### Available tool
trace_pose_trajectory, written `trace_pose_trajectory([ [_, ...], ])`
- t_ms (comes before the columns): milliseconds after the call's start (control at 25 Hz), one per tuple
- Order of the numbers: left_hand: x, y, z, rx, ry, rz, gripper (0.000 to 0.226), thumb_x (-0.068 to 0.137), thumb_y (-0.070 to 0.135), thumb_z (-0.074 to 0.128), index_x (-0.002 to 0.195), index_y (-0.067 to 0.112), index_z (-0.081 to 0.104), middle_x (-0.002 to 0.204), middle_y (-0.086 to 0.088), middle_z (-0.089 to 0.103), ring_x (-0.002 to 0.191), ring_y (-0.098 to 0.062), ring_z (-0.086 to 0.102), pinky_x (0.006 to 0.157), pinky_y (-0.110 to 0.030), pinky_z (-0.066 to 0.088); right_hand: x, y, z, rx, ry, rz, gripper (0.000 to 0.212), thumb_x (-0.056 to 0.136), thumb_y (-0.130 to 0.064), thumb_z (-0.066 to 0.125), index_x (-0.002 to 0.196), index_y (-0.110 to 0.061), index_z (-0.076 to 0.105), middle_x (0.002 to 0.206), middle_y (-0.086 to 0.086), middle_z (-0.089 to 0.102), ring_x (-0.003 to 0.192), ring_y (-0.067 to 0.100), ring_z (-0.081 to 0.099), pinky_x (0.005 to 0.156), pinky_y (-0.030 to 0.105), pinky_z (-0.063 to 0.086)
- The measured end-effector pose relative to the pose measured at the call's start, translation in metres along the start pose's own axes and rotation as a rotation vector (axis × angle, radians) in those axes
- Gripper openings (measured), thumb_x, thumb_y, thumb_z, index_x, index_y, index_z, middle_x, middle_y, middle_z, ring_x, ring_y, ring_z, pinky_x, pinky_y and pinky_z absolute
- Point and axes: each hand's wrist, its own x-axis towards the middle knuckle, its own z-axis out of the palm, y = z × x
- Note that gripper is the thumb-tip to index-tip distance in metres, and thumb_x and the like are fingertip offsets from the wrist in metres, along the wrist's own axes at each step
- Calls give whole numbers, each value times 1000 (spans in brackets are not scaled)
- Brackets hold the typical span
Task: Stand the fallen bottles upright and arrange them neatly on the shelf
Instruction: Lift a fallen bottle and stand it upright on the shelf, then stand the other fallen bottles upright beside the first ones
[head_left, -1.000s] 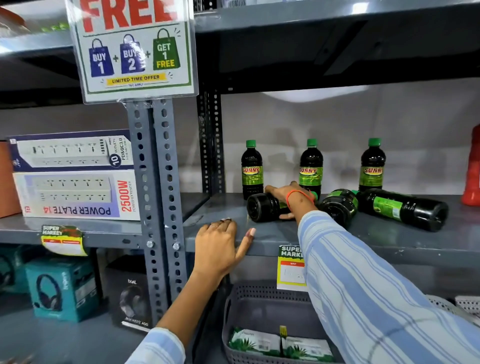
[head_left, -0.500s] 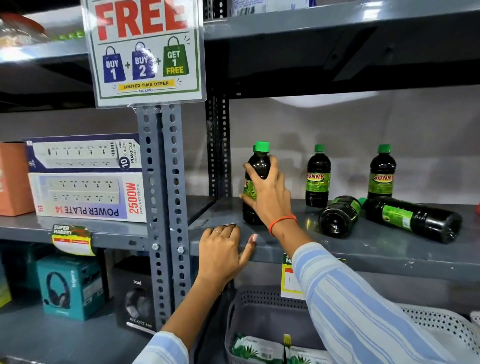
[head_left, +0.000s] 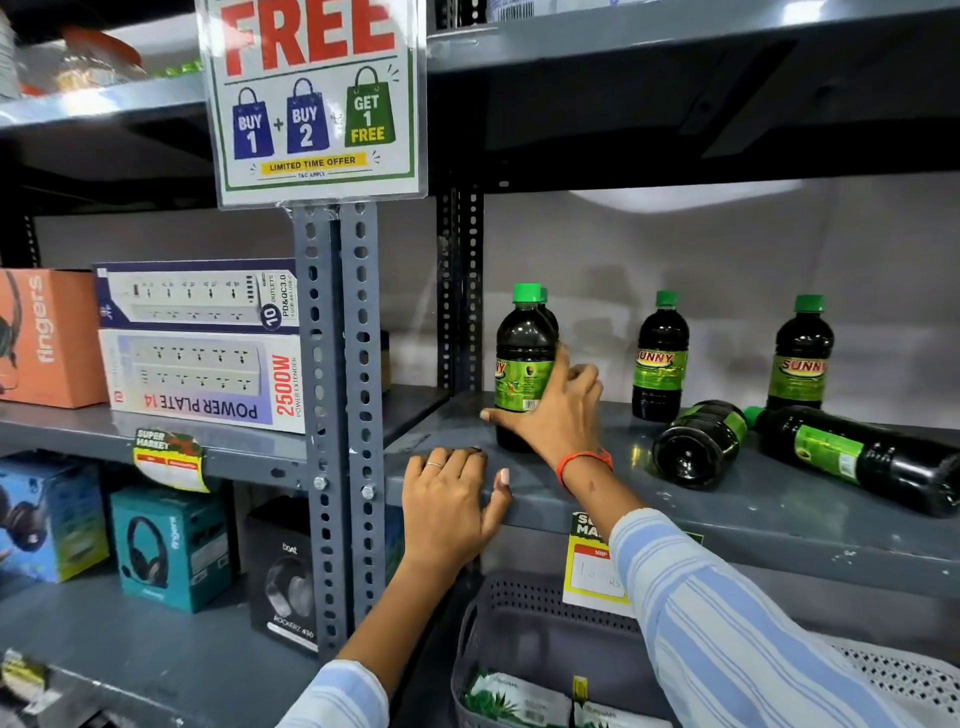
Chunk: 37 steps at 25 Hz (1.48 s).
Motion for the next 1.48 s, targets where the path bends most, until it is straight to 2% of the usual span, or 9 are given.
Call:
trace_pose_trajectory([
  [240,-1,1,1,-21,70,7,43,87,37,38,82,7,68,79,-5,71,67,-28,60,64,-35,32,6,8,10,381,-232,115,113,59,-28,83,148,-18,14,129,20,44,118,40,50,102,47,45],
  [440,1,3,-1,-31,66,-1,42,87,37,38,82,7,68,79,-6,71,68,-28,59,65,-36,32,5,7,6,510,-355,123,84,60,-23,80,133,-16,39,120,11,62,111,28,59,96,36,48],
  [560,-1,2,0,-21,27,-3,43,88,38,37,81,8,67,79,-5,70,68,-27,58,65,-36,31,7,11,10,489,-316,147,92,43,-44,83,123,-16,48,121,12,61,112,28,59,99,42,49],
  [720,-1,0,-1,-21,19,6,43,88,39,37,79,8,65,80,-6,69,68,-27,57,63,-36,29,3,8,7,499,-375,122,70,58,-26,83,120,-13,53,117,9,66,108,26,62,98,43,50],
  [960,-9,7,0,-71,98,-77,43,92,39,30,113,9,53,115,-18,62,102,-26,46,82,-37,33,-10,2,-2,539,-446,86,67,60,-28,81,121,-16,54,116,5,67,107,22,63,97,40,51],
  [1120,-6,10,4,-81,107,-43,44,91,33,33,125,10,46,127,-17,58,114,-26,42,92,-41,33,-11,-6,-23,600,-494,76,55,78,-22,69,129,-14,48,119,6,61,111,22,57,98,36,48],
  [1200,-2,33,1,-106,33,-3,46,95,38,25,123,11,50,127,-12,60,116,-25,46,93,-39,34,-7,9,-55,476,-319,76,49,83,-24,64,127,-9,52,121,11,62,112,26,58,97,36,47],
  [1320,-2,75,-3,-103,-111,47,59,97,44,14,111,13,62,117,-5,67,108,-24,58,88,-36,37,2,54,-114,-39,-47,-9,45,83,-34,61,115,-2,61,120,21,62,112,37,55,94,39,44],
  [1480,10,93,-6,-101,-190,48,64,93,57,17,84,17,66,83,0,71,79,-23,64,64,-33,43,16,86,-151,-345,-276,261,54,80,-51,63,104,-3,60,112,24,62,102,41,61,85,42,51],
])
